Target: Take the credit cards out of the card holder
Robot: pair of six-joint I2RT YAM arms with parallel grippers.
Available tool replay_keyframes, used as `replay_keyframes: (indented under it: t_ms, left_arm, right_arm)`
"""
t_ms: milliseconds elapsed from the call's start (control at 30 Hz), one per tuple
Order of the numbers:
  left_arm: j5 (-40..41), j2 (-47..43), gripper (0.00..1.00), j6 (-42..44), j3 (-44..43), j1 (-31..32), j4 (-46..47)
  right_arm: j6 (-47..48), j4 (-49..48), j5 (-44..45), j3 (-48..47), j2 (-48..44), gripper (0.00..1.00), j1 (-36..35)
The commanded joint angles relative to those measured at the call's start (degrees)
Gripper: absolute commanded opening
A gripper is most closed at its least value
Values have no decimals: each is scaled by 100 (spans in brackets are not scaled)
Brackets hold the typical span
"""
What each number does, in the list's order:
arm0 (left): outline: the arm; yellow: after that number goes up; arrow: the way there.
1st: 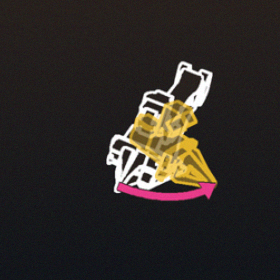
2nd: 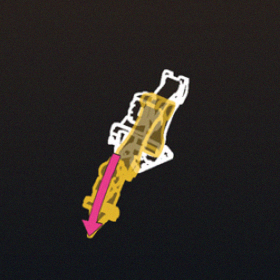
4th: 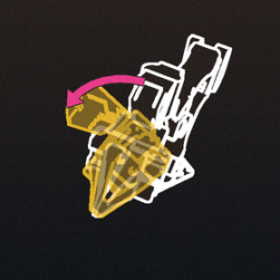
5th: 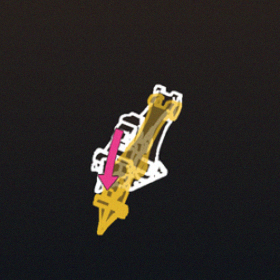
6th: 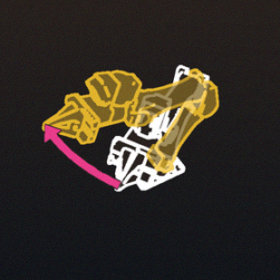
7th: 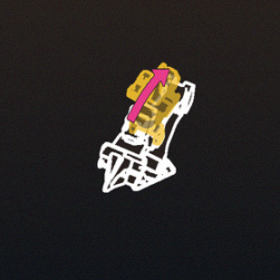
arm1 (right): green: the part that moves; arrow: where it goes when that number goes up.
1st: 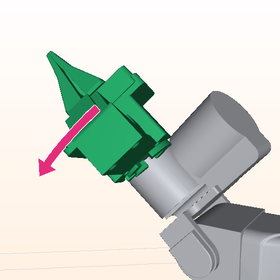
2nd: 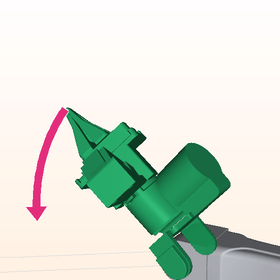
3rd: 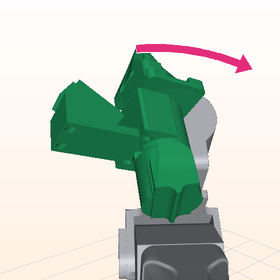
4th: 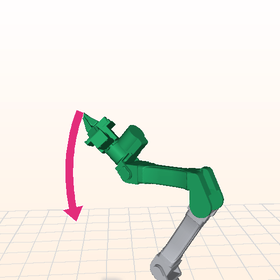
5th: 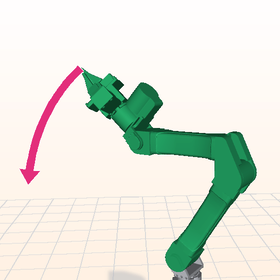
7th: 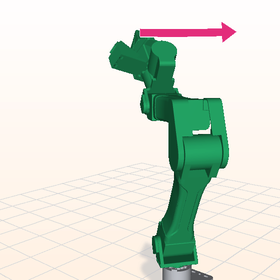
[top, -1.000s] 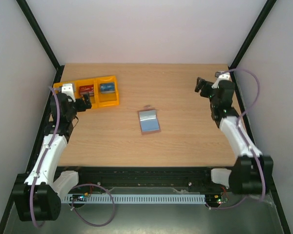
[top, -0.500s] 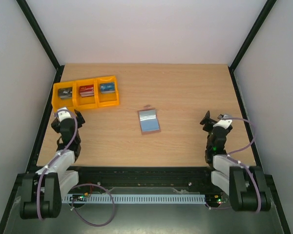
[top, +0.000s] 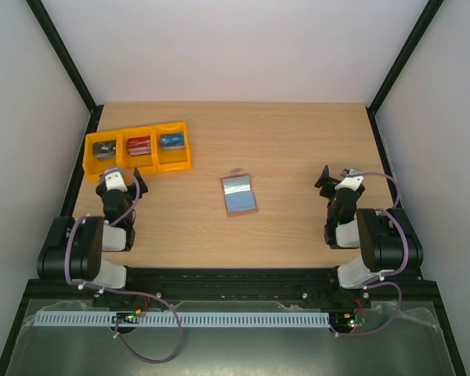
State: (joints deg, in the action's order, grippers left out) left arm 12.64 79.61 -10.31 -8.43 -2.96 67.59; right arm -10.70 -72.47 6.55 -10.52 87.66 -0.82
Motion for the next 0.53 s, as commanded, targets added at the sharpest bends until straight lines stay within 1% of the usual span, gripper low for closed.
replay_keyframes:
  t_ms: [0, 67, 100, 500]
  left_arm:
    - [-979, 843, 99, 684, -153, 191, 1381]
    - [-854, 783, 99, 730, -506, 258, 527]
    - [-706, 846, 99, 673, -584, 261, 503]
    - [-693, 845, 100, 706, -591, 296, 490]
  right_arm:
    - [163, 15, -139, -229, -43, 99, 20]
    - [188, -225, -155, -178, 27, 99, 21]
    - [191, -131, -160, -203, 5, 99, 20]
    - [224, -67, -224, -238, 15, 99, 23]
